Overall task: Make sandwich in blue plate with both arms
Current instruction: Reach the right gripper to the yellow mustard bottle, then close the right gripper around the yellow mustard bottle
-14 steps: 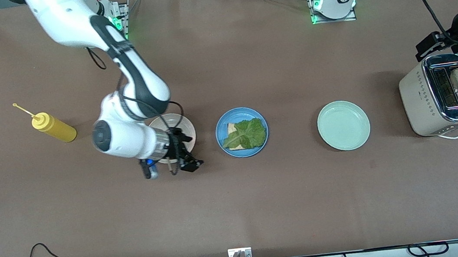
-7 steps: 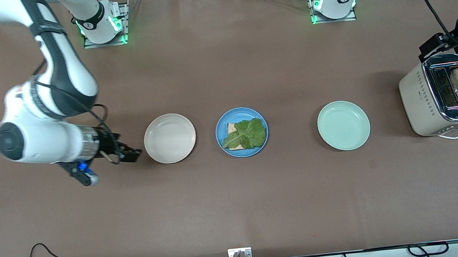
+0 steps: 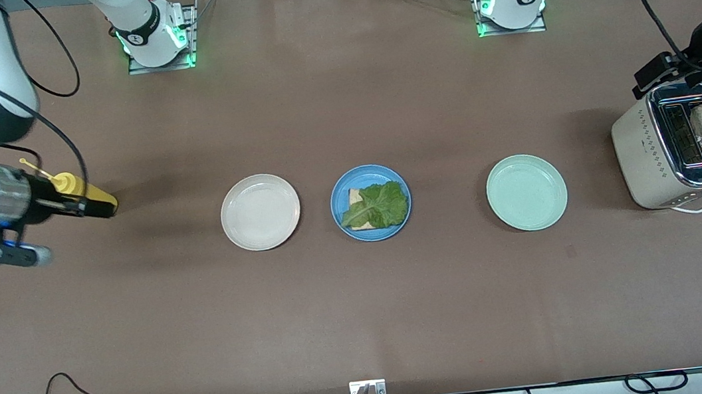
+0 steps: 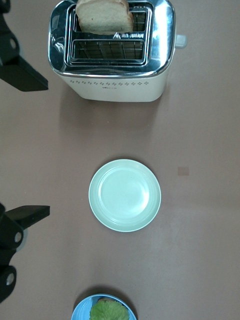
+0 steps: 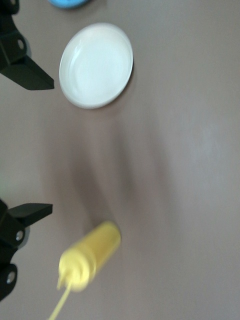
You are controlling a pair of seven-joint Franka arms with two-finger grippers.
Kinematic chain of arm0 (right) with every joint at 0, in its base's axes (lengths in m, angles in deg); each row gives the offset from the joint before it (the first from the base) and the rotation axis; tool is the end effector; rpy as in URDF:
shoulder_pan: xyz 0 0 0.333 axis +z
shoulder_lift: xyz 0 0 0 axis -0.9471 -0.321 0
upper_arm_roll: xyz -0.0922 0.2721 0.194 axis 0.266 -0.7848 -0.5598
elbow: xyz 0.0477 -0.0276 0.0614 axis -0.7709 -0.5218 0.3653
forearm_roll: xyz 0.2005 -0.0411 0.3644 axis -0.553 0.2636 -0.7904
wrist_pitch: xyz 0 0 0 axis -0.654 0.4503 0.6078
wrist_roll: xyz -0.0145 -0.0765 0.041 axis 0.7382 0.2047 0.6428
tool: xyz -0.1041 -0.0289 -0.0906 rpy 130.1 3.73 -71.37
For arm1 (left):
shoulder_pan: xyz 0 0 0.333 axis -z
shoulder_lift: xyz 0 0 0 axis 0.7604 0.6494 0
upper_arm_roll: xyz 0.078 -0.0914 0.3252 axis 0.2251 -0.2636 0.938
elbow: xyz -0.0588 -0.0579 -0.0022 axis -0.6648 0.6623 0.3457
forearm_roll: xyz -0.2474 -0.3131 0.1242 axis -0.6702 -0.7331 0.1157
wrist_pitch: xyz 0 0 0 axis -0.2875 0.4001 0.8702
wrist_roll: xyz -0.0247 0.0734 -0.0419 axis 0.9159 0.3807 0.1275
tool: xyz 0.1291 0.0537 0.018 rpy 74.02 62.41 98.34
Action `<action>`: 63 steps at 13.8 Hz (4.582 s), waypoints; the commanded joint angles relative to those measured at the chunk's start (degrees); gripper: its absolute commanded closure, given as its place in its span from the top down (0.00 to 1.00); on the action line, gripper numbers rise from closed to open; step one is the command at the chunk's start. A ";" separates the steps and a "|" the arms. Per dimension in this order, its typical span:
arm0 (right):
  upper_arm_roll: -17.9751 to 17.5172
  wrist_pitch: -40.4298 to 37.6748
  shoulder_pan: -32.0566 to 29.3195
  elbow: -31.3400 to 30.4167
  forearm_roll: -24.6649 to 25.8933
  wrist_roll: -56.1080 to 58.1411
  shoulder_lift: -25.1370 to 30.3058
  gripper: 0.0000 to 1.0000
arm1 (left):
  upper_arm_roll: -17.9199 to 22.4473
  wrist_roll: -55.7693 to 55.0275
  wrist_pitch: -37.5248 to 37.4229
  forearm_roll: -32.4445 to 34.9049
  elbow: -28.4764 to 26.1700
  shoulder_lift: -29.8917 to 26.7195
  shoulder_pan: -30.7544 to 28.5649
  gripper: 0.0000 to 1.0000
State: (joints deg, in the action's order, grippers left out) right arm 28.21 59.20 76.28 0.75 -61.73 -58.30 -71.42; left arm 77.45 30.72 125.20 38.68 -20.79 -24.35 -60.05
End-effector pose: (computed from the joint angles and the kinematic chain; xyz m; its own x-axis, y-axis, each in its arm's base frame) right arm 0.6506 0.0388 0.5038 0.9593 -0.2256 -0.1699 -0.2225 -0.9742 0.0378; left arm 0.5595 0.0156 0.5655 0.9931 0.1138 -0.0273 0.1145 -0.9931 0.0249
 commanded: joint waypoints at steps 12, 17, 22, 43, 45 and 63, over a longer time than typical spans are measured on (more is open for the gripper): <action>-0.83 -4.38 -10.45 -10.30 2.03 18.48 9.84 1.00 | -1.70 0.60 0.50 -1.38 3.23 2.05 0.87 1.00; 6.54 1.42 -12.04 -20.33 -4.20 17.78 13.80 1.00 | -0.14 0.60 0.50 -0.77 3.23 2.31 5.23 1.00; 17.53 1.25 -12.30 -23.05 -14.48 17.87 10.81 1.00 | 4.98 0.60 0.67 -0.59 3.23 2.22 8.26 1.00; 20.62 3.27 -18.37 -22.35 -20.39 72.50 2.19 1.00 | 4.98 1.39 -2.84 -0.15 -0.11 -0.59 5.71 1.00; 20.62 4.23 -18.37 -22.61 -20.21 80.84 2.72 1.00 | 4.89 1.39 -2.84 -0.15 0.15 -0.59 5.80 1.00; 19.13 22.26 -25.39 -34.66 -30.83 143.18 -0.87 1.00 | 4.54 1.21 -1.79 -0.15 0.24 -0.59 6.15 1.00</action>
State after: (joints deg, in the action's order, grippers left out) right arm 48.75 80.65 53.02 -33.41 -89.82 80.63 -70.79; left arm 82.34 30.89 123.11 38.50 -20.13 -23.87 -53.75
